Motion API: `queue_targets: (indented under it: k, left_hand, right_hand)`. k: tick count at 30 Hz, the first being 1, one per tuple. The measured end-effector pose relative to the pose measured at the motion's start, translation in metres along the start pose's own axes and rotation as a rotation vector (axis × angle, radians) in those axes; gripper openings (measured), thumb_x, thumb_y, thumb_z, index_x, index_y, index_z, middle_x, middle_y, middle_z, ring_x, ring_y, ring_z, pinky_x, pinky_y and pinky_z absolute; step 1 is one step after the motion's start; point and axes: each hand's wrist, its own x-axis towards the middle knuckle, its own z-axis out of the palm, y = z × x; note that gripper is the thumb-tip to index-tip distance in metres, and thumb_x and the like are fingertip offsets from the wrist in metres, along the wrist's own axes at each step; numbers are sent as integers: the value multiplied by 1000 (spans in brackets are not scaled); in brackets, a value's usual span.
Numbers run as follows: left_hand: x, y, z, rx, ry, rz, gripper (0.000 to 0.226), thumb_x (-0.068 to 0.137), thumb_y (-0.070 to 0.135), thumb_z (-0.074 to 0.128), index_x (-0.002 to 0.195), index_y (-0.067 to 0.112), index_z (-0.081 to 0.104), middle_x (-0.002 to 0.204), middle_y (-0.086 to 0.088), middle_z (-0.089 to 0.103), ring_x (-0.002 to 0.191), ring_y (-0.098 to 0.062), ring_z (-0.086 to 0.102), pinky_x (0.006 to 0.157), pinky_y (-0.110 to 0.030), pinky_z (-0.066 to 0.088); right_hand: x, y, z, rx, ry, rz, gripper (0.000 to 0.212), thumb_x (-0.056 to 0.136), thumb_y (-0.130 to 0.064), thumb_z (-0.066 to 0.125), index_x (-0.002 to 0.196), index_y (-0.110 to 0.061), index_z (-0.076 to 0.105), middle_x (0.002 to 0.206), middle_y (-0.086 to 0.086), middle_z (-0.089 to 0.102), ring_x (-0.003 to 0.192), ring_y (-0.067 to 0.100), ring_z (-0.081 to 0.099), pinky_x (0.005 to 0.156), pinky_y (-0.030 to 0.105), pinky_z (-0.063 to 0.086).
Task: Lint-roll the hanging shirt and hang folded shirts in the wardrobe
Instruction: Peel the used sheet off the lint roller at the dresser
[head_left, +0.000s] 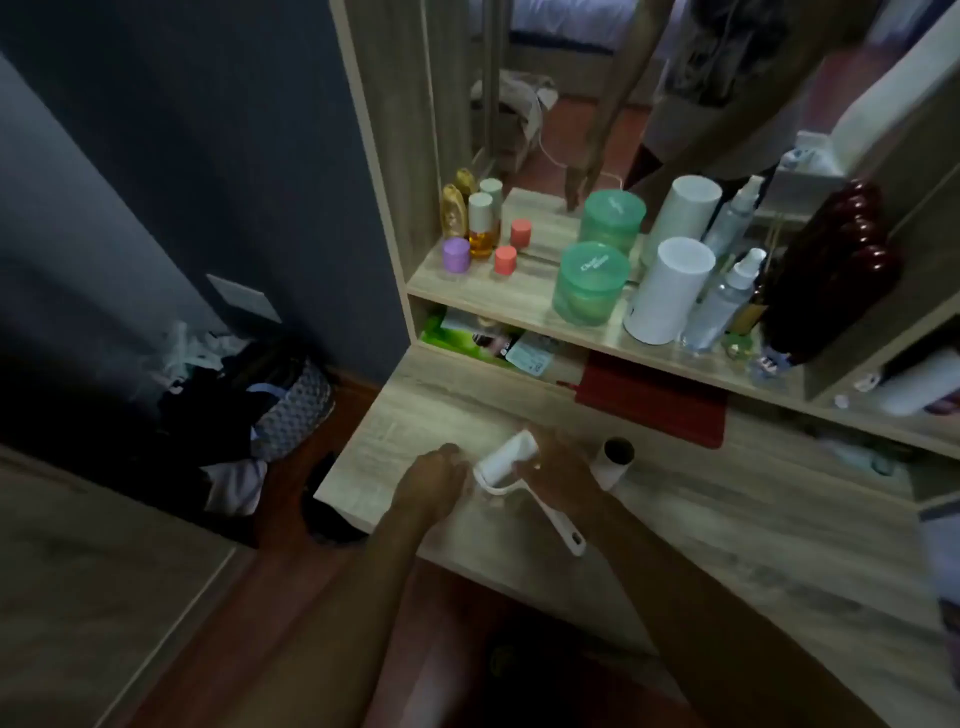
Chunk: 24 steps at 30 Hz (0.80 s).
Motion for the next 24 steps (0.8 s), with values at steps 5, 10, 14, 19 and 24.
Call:
queue_targets:
  k: [5,10,14,19,24]
  left_hand:
    - [8,2,25,-159,-44,-93,40,99,32,39,127,9,54,120,-14,64,109,-30,59,89,-34,45]
    - [15,3,30,-320,34,-154,35,99,31,42,119,6,58,114,-13,66,106,-30,60,82,-29,41]
    - [23,7,4,-533,132,-134,35,97,34,49,122,10,54,113,-13,66,99,-29,64,85,-38,52]
    - [38,18,-40,-825,145,-56,28,95,26,56,120,14,58,114,-14,62,94,-26,65,77,-38,57]
    - [40,27,-77,-867,16,56,27,96,21,54,121,13,59,105,-9,62,84,-22,65,76,-39,57]
  right_hand:
    - [14,3,13,170,-47,124,59,87,-20,62,142,-17,40,142,15,45,128,29,45,99,34,39]
    - [24,-3,17,362,21,186,45,88,-11,59,132,-17,51,126,9,59,116,27,56,95,32,44]
    - [28,-12,17,623,138,193,51,85,-2,64,133,-12,50,130,13,56,113,27,56,94,40,48]
    - [45,-29,3,585,139,164,60,75,-17,79,129,-13,53,120,11,61,103,29,62,85,53,54]
    - [48,-53,-14,413,62,147,62,52,-38,85,98,-19,48,98,6,58,91,30,63,75,53,55]
